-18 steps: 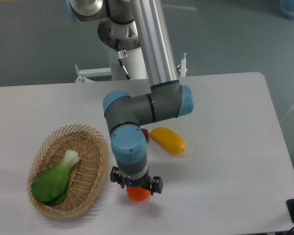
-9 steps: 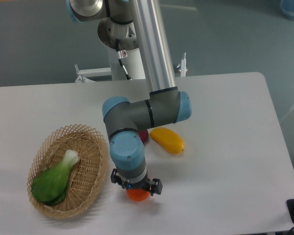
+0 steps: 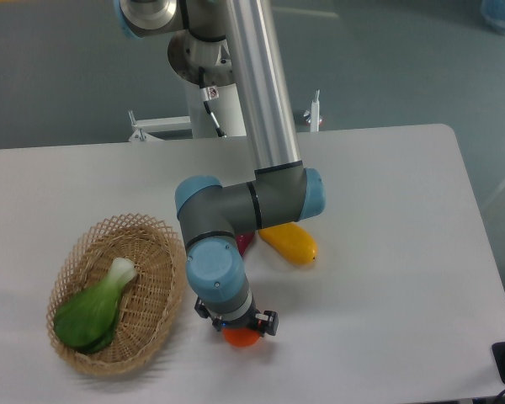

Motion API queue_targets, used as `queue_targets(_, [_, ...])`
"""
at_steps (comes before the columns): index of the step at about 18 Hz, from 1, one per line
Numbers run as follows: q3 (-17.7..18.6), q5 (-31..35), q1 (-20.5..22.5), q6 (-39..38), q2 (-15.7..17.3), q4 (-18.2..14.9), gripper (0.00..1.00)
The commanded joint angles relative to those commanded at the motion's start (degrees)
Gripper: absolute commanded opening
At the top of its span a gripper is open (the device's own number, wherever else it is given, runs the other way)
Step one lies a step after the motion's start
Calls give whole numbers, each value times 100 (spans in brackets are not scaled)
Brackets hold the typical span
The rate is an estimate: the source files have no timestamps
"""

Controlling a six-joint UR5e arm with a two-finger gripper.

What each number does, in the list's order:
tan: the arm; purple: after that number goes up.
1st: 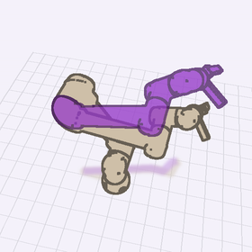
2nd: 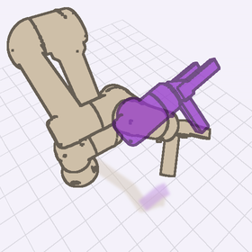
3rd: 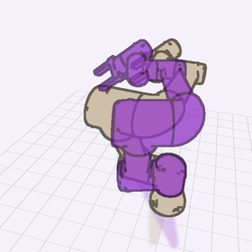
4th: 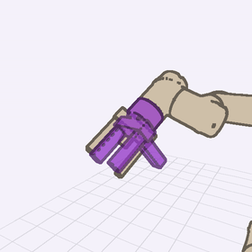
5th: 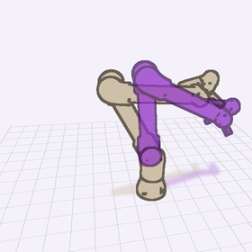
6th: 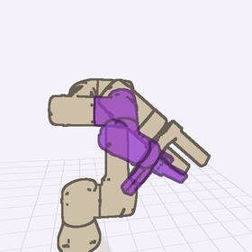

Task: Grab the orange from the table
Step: 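Lift the held orange up and carry it away from the basket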

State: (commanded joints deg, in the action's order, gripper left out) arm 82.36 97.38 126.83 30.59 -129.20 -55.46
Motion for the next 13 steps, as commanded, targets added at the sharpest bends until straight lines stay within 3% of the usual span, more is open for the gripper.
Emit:
queue_targets(6, [-141,-44,61,88,210,-35,44])
queue_targets(13, [-317,-97,693,763,545,-97,44])
